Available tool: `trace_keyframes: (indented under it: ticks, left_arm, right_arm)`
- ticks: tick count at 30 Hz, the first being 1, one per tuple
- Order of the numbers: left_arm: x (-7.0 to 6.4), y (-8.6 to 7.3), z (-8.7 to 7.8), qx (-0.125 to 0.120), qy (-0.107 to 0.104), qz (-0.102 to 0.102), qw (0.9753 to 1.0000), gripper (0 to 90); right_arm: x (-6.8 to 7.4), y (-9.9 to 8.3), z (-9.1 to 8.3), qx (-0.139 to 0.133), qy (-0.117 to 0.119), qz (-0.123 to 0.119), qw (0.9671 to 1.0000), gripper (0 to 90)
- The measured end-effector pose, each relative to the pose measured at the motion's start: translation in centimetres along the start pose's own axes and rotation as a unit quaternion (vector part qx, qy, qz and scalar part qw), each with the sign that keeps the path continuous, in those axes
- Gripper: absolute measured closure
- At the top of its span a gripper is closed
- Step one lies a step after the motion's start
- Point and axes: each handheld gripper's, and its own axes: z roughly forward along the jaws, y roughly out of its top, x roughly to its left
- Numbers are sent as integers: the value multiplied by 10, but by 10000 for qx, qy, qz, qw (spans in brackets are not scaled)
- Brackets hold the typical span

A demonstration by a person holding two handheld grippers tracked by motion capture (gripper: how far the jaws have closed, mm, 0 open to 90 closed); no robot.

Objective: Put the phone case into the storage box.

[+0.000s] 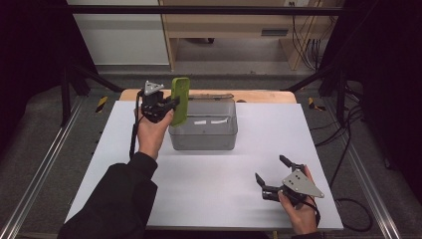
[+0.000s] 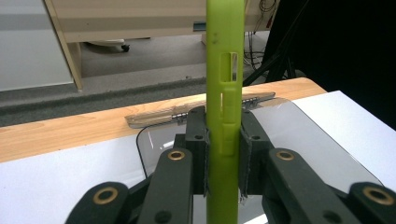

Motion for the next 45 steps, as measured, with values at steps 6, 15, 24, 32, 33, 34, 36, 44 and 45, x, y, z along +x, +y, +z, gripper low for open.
trace_keyframes:
  ticks: [6,15,24,32,33,34,36,44,45]
  left_arm:
    - [-1,0,0,-4,31,24,10000,776]
    - [-3,-2,1,-14,192,70,9998,776]
    - [-2,-3,2,70,252,77,9996,776]
    - [2,-9,9,162,365,49,9992,776]
    - [2,-10,10,177,382,69,9991,776]
    - [2,-10,10,189,396,93,9990,776]
    - [3,-12,12,212,441,118,9987,776]
    - [2,-15,18,356,573,286,9973,776]
    - [2,-16,18,372,580,288,9972,776]
  right_arm:
    - [1,0,1,34,27,-10,10000,45]
    - [1,-1,1,61,45,37,10000,45]
    - [2,-1,1,98,60,7,9999,45]
    - [2,-1,1,121,58,-1,9999,45]
    - [2,-1,1,123,59,-2,9999,45]
    - [2,-1,1,128,59,-1,9999,45]
    - [2,-1,1,137,64,-3,9999,45]
    - [3,-1,2,185,86,-18,9998,45]
    - [3,-1,2,185,87,-25,9998,45]
